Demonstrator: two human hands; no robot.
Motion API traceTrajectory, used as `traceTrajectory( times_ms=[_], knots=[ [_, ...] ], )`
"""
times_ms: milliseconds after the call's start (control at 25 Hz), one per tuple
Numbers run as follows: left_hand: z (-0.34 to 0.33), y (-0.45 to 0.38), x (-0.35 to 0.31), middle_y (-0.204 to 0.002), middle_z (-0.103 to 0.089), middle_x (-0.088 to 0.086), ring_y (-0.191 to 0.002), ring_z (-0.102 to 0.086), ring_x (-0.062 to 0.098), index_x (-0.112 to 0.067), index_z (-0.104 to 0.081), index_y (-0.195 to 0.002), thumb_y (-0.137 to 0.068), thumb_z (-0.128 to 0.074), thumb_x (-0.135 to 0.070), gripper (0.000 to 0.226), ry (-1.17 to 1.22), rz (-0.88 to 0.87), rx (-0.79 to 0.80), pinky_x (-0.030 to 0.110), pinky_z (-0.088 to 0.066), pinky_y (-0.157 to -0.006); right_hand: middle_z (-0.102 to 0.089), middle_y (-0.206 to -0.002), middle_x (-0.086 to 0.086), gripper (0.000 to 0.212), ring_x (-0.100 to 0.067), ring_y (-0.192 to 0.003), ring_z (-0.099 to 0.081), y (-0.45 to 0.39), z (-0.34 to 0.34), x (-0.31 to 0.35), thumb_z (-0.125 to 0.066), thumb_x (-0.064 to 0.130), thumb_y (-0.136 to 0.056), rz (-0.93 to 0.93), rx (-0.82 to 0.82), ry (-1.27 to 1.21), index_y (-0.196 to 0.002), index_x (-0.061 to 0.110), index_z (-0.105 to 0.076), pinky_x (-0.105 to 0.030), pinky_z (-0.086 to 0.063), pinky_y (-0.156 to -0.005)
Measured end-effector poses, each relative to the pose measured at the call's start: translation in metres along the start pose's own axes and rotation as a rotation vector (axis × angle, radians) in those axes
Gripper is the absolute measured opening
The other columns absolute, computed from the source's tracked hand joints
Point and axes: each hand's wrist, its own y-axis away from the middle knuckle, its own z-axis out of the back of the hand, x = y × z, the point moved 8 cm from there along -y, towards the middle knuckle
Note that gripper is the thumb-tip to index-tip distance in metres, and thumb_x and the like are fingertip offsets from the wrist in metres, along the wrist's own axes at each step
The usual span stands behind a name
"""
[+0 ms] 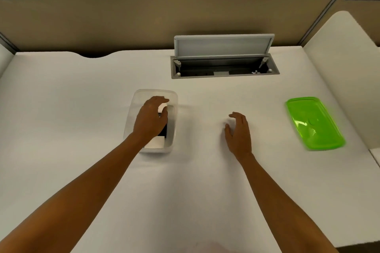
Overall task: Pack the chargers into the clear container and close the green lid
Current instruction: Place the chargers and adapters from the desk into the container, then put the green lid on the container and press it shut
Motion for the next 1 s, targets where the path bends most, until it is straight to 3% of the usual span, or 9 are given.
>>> traceTrajectory(
  times_ms=[160,280,400,560,680,880,1000],
  knots=[
    [-0.015,0.002,-0.024,-0.134,-0.062,0.008,-0.124,-0.056,0.026,-0.013,-0.065,-0.124,-0.096,-0.058,-0.017,0.03,0.005,-0.049,-0.005,0.043,-0.045,-0.108,-0.051,-0.131,-0.012,0.041,-0.029,-0.123,-0.049,-0.022,0.068,-0.068,-0.06,0.011,-0.085,-0.217,-0.114,0.224,-0.125,0.007,-0.05,-0.038,-0.042,-0.104],
    [-0.025,0.004,-0.034,-0.133,-0.062,0.009,-0.125,-0.056,0.027,-0.013,-0.065,-0.123,-0.096,-0.058,-0.016,0.028,0.006,-0.044,-0.024,0.042,-0.041,-0.112,-0.037,-0.147,-0.02,0.053,-0.035,-0.14,-0.033,-0.026,0.097,-0.114,-0.06,0.016,-0.087,-0.41,-0.078,0.446,-0.137,0.005,-0.043,-0.041,-0.027,-0.116],
    [-0.026,0.007,-0.037,-0.131,-0.064,0.009,-0.122,-0.057,0.027,-0.013,-0.066,-0.12,-0.095,-0.057,-0.016,0.027,0.005,-0.041,-0.065,0.042,-0.043,-0.11,-0.029,-0.152,-0.026,0.053,-0.04,-0.142,-0.026,-0.026,0.106,-0.133,-0.057,0.021,-0.091,-0.494,-0.034,0.531,-0.14,0.008,-0.041,-0.047,-0.02,-0.118],
    [-0.025,0.014,-0.034,-0.127,-0.065,0.007,-0.117,-0.06,0.025,-0.013,-0.067,-0.116,-0.093,-0.058,-0.012,0.025,0.02,-0.058,-0.101,0.043,-0.048,-0.105,-0.045,-0.137,-0.024,0.039,-0.038,-0.131,-0.04,-0.029,0.105,-0.127,-0.054,0.019,-0.09,-0.482,-0.039,0.643,-0.125,0.003,-0.053,-0.049,-0.022,-0.115],
    [-0.019,0.021,-0.028,-0.125,-0.066,0.006,-0.11,-0.062,0.025,-0.012,-0.068,-0.114,-0.091,-0.061,-0.011,0.024,0.051,-0.04,-0.143,0.045,-0.054,-0.097,-0.052,-0.121,-0.02,0.028,-0.038,-0.115,-0.05,-0.028,0.101,-0.114,-0.048,0.007,-0.09,-0.454,-0.031,0.697,-0.117,0.004,-0.056,-0.047,-0.034,-0.102],
    [0.008,0.029,-0.016,-0.123,-0.066,0.006,-0.116,-0.058,0.026,-0.014,-0.068,-0.11,-0.088,-0.064,-0.01,0.023,-0.057,-0.014,-0.285,0.04,-0.045,-0.102,-0.055,-0.112,-0.017,0.041,-0.037,-0.102,-0.055,-0.026,0.08,-0.075,-0.047,-0.011,-0.079,-0.29,0.015,0.626,-0.112,0.009,-0.062,-0.045,-0.039,-0.087],
    [0.032,0.031,0.005,-0.128,-0.061,0.008,-0.124,-0.051,0.028,-0.013,-0.062,-0.119,-0.087,-0.06,-0.006,0.033,-0.137,0.066,-0.341,0.043,-0.039,-0.105,-0.055,-0.109,-0.014,0.051,-0.035,-0.094,-0.053,-0.025,0.066,-0.025,-0.046,-0.017,-0.072,-0.144,-0.035,0.607,-0.111,0.012,-0.063,-0.042,-0.041,-0.078]
  ],
)
